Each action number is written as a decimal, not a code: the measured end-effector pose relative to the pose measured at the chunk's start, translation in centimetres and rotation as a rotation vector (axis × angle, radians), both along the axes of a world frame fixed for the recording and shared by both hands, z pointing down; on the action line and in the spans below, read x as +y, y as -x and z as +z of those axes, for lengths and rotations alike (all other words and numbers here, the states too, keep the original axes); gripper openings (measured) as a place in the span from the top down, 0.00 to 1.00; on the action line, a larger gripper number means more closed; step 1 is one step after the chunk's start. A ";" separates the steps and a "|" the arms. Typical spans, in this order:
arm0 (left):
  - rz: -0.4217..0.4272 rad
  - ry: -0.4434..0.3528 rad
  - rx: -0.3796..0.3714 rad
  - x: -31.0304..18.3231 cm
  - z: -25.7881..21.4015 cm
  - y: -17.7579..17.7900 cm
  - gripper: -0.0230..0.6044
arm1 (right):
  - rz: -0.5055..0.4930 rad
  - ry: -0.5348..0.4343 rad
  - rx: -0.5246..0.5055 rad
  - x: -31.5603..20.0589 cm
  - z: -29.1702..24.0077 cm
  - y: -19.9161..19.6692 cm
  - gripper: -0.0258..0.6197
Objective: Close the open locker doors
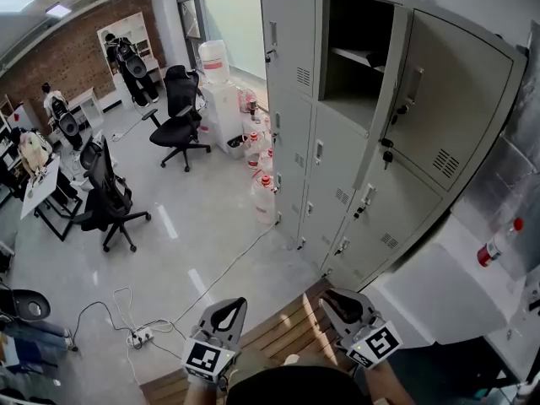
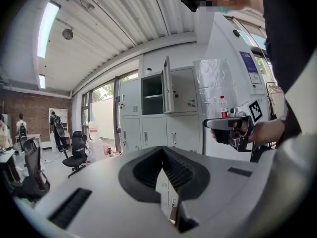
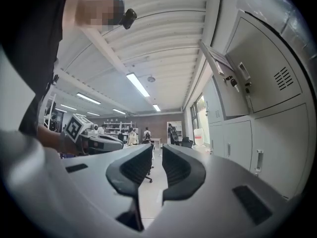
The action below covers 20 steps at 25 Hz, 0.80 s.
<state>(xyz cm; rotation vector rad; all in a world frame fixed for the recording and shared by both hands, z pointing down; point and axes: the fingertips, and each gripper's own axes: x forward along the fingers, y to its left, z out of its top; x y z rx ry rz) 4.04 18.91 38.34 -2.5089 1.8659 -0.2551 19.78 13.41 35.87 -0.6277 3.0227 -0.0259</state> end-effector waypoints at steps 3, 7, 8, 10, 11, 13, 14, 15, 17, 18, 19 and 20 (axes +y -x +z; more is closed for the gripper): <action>0.007 0.014 -0.004 -1.0 0.7 0.1 0.95 | 0.013 0.020 -0.001 -1.3 0.9 0.1 0.85; 0.014 0.013 0.011 -2.8 1.4 1.9 0.95 | 0.039 0.044 0.006 -3.5 2.1 1.2 0.85; 0.017 0.006 0.013 -3.3 1.7 2.6 0.95 | 0.043 0.045 0.008 -4.0 2.3 1.7 0.85; 0.022 -0.001 0.013 -4.4 2.4 4.2 0.95 | 0.048 0.040 0.011 -5.0 2.7 3.1 0.85; 0.023 0.001 0.016 -4.9 2.8 5.2 0.95 | 0.051 0.033 0.016 -5.5 3.0 3.9 0.85; 0.026 0.015 0.041 -6.1 3.9 6.9 0.95 | 0.060 0.013 0.039 -6.4 4.0 5.6 0.85; 0.033 0.015 0.052 -6.6 4.5 7.8 0.95 | 0.066 0.003 0.053 -6.9 4.6 6.4 0.85; 0.044 0.007 0.054 -7.2 5.3 8.7 0.95 | 0.072 -0.004 0.063 -7.5 5.2 7.2 0.85; 0.064 -0.008 0.047 -8.5 6.6 10.5 0.95 | 0.088 -0.007 0.066 -8.6 6.4 8.7 0.85; 0.071 -0.013 0.043 -9.1 7.1 11.4 0.95 | 0.098 -0.006 0.064 -9.1 7.0 9.4 0.85; 0.075 -0.015 0.043 -9.6 7.4 12.3 0.95 | 0.110 -0.005 0.063 -9.6 7.4 10.2 0.85; 0.076 -0.013 0.046 -10.0 7.7 13.3 0.95 | 0.122 -0.003 0.062 -10.0 7.8 11.0 0.85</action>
